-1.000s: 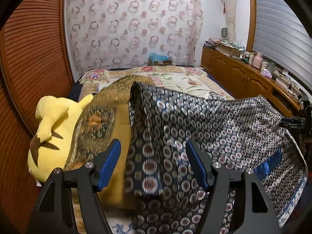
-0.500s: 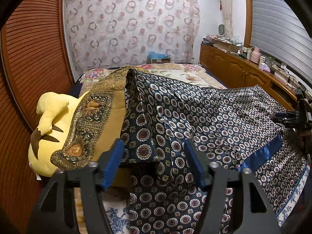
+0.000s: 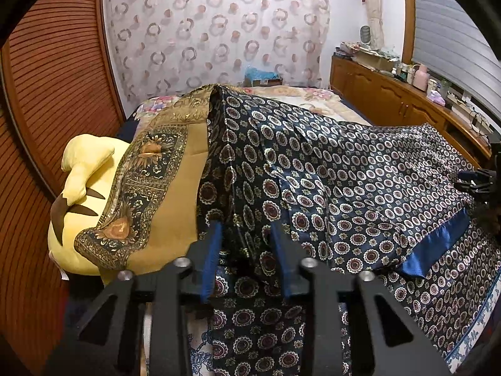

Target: Fold small clothes

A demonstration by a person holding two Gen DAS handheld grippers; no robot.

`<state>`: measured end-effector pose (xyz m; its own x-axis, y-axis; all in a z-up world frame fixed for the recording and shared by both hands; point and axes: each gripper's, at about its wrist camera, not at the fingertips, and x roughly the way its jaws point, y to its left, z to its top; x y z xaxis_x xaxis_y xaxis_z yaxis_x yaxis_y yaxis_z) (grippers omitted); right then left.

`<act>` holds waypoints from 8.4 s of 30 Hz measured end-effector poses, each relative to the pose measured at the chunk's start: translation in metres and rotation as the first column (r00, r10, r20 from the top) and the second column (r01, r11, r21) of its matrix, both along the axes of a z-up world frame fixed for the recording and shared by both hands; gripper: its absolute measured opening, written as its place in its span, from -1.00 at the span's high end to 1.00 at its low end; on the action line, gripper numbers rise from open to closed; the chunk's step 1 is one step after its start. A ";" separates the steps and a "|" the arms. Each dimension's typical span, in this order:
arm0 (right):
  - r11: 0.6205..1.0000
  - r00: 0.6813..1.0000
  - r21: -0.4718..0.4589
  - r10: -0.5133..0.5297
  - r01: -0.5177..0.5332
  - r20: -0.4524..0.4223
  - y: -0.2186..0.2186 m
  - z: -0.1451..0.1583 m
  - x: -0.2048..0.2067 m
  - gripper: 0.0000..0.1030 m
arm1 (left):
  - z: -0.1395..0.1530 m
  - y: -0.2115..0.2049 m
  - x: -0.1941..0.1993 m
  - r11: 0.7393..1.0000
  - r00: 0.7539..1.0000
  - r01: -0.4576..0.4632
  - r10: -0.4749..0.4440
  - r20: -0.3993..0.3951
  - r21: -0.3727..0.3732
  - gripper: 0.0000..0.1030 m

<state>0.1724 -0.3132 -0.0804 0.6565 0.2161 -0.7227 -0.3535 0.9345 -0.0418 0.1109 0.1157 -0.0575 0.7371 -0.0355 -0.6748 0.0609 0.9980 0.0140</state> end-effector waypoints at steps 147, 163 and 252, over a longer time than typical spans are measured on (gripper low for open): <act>0.967 0.968 0.028 0.251 -0.251 0.023 0.102 0.019 -0.081 0.65 | -0.034 0.015 -0.114 0.987 0.999 -0.031 0.025 -0.035 -0.158 0.97; 0.948 0.948 -0.033 0.317 -0.317 0.016 0.139 -0.003 -0.074 -0.15 | -0.033 0.020 -0.111 0.987 0.999 -0.026 0.019 -0.044 -0.161 0.24; 0.994 0.981 0.111 -0.019 -0.003 0.193 0.011 0.036 -0.128 -0.67 | 0.090 -0.185 -0.042 0.888 0.880 0.443 -0.406 0.248 -0.119 0.91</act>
